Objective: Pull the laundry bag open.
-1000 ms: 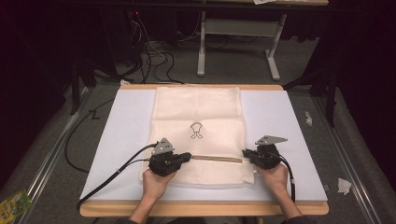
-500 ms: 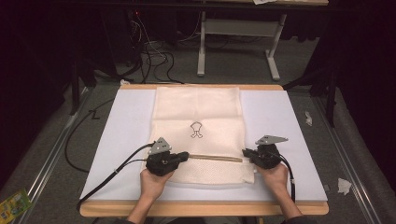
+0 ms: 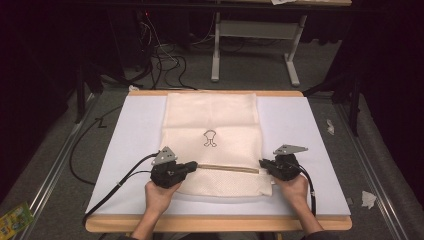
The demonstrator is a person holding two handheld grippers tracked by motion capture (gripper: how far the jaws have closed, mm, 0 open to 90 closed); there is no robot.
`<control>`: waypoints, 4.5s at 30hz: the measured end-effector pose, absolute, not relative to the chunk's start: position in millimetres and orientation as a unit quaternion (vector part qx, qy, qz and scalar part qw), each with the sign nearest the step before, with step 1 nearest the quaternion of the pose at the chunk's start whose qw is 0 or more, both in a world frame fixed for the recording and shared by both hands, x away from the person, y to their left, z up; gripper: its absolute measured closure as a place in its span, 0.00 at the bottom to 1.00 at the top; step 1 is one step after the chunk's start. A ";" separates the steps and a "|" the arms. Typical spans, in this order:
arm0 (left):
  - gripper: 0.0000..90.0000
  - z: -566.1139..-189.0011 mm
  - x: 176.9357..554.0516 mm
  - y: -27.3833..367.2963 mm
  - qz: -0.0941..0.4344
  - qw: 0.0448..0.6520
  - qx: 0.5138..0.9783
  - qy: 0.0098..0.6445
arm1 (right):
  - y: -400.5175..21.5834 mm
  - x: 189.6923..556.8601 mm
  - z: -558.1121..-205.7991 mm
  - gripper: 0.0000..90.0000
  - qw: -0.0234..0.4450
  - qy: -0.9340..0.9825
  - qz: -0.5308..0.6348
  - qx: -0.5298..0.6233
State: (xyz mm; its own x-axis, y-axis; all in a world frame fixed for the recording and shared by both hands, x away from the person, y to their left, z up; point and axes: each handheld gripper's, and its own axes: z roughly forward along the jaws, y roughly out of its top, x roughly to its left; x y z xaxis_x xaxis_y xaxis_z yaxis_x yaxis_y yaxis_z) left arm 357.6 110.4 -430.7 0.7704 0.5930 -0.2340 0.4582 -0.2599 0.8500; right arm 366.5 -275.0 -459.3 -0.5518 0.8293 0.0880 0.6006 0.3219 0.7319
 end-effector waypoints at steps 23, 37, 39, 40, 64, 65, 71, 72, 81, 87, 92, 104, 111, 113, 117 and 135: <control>0.97 -425.9 357.3 138.9 0.078 0.512 0.780 0.352 | -275.1 366.7 -455.9 0.98 0.158 0.800 0.367 0.448; 0.97 -424.7 356.2 162.6 0.083 0.517 0.767 0.371 | -273.7 367.5 -455.8 0.98 0.158 0.801 0.366 0.447; 0.97 -424.5 356.1 162.8 0.083 0.517 0.767 0.371 | -272.9 367.5 -455.7 0.98 0.159 0.802 0.365 0.446; 0.97 -424.1 356.1 163.7 0.087 0.514 0.767 0.373 | -272.8 367.3 -455.4 0.98 0.160 0.801 0.364 0.447; 0.97 -418.2 355.3 181.1 0.095 0.512 0.762 0.384 | -273.7 368.3 -446.4 0.98 0.175 0.804 0.357 0.441; 0.97 -418.2 355.3 181.1 0.095 0.512 0.762 0.384 | -273.7 368.3 -446.4 0.98 0.175 0.804 0.357 0.441; 0.97 -418.4 352.6 192.6 0.105 0.512 0.757 0.392 | -277.7 370.0 -442.2 0.98 0.179 0.802 0.358 0.443; 0.97 -419.8 351.8 195.0 0.101 0.512 0.756 0.396 | -277.6 369.9 -442.4 0.98 0.178 0.803 0.356 0.444; 0.97 -421.1 351.3 206.6 0.107 0.517 0.744 0.410 | -276.2 370.3 -444.0 0.98 0.180 0.804 0.356 0.441; 0.97 -420.8 351.2 206.8 0.109 0.514 0.745 0.410 | -276.3 370.2 -444.3 0.98 0.178 0.803 0.359 0.441; 0.97 -417.2 350.5 211.3 0.120 0.510 0.744 0.414 | -277.9 369.6 -443.9 0.98 0.180 0.802 0.357 0.444; 0.97 -412.1 351.8 217.3 0.125 0.499 0.751 0.414 | -279.0 370.7 -445.0 0.98 0.178 0.801 0.356 0.446; 0.97 -411.0 352.9 221.2 0.132 0.493 0.750 0.421 | -279.3 370.5 -443.8 0.98 0.178 0.800 0.361 0.446; 0.97 -412.1 354.7 224.0 0.129 0.490 0.751 0.425 | -280.5 370.9 -443.7 0.98 0.180 0.799 0.360 0.446; 0.97 -412.9 356.3 224.5 0.131 0.482 0.753 0.427 | -279.6 370.3 -442.4 0.98 0.184 0.799 0.361 0.445; 0.97 -413.9 355.9 219.5 0.167 0.420 0.777 0.439 | -282.6 368.3 -436.5 0.99 0.189 0.793 0.371 0.446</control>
State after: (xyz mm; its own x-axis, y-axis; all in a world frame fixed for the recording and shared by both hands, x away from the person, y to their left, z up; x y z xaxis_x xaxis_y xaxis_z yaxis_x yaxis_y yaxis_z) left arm 355.9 219.5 -413.9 0.5594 0.8217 -0.1095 0.5409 -0.2617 0.7993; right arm 368.3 -282.6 -436.5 -0.5312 0.8467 0.0309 0.5665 0.3279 0.7560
